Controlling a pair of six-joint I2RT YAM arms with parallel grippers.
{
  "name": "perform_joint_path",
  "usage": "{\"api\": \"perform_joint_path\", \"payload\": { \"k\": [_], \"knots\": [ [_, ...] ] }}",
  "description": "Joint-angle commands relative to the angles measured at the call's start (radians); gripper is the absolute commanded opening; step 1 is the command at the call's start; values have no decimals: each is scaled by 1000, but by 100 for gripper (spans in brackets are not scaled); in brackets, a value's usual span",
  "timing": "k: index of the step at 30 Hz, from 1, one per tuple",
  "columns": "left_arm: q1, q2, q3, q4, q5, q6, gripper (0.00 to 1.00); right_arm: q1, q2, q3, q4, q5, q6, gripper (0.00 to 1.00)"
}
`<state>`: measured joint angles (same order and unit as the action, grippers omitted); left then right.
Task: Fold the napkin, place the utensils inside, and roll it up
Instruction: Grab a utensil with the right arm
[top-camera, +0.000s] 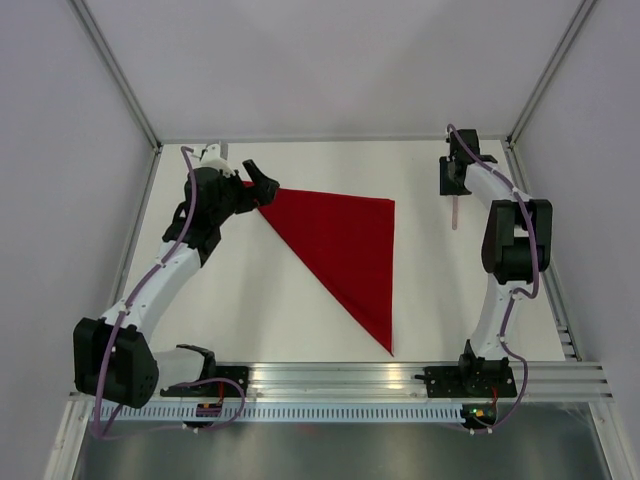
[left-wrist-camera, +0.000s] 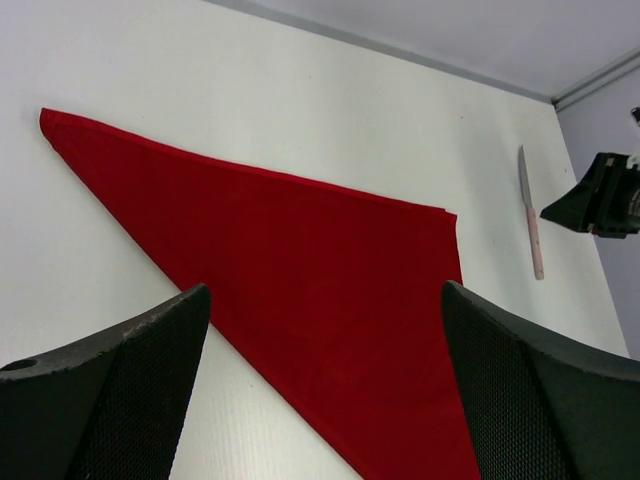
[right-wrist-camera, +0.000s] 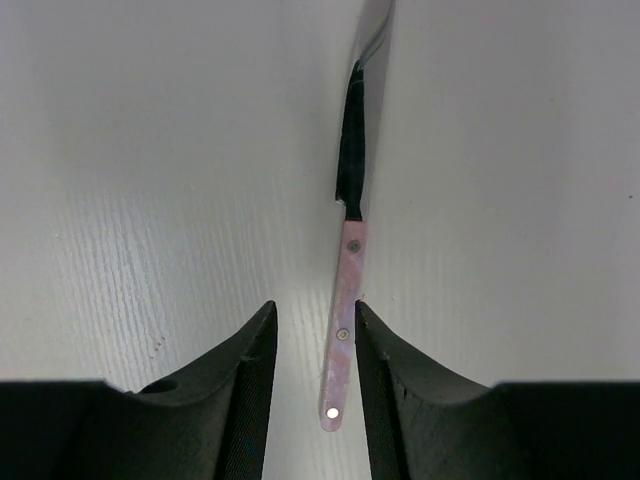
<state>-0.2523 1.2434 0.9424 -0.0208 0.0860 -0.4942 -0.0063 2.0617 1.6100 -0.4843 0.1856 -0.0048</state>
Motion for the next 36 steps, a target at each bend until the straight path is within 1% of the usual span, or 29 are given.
{"api": "perform_joint_path", "payload": {
  "k": [1, 9, 12, 20, 28, 36],
  "knots": [
    [27, -16, -7, 99, 61, -43, 100, 11, 21, -12, -39, 20, 40, 43],
    [56, -16, -31, 128, 103, -58, 100, -72, 67, -12, -40, 3, 66, 45],
    [58, -12, -31, 134, 109, -61, 100, -101, 81, -15, -43, -37, 66, 46],
    [61, -18, -27, 122, 110, -58, 100, -107, 132, -7, -50, -101, 63, 45],
    [65, -16, -11, 111, 119, -53, 100, -119, 69, -32, -20, -29, 83, 45],
    [65, -16, -7, 110, 133, -58, 100, -127, -20, -61, -16, -64, 126, 45]
  ]
}}
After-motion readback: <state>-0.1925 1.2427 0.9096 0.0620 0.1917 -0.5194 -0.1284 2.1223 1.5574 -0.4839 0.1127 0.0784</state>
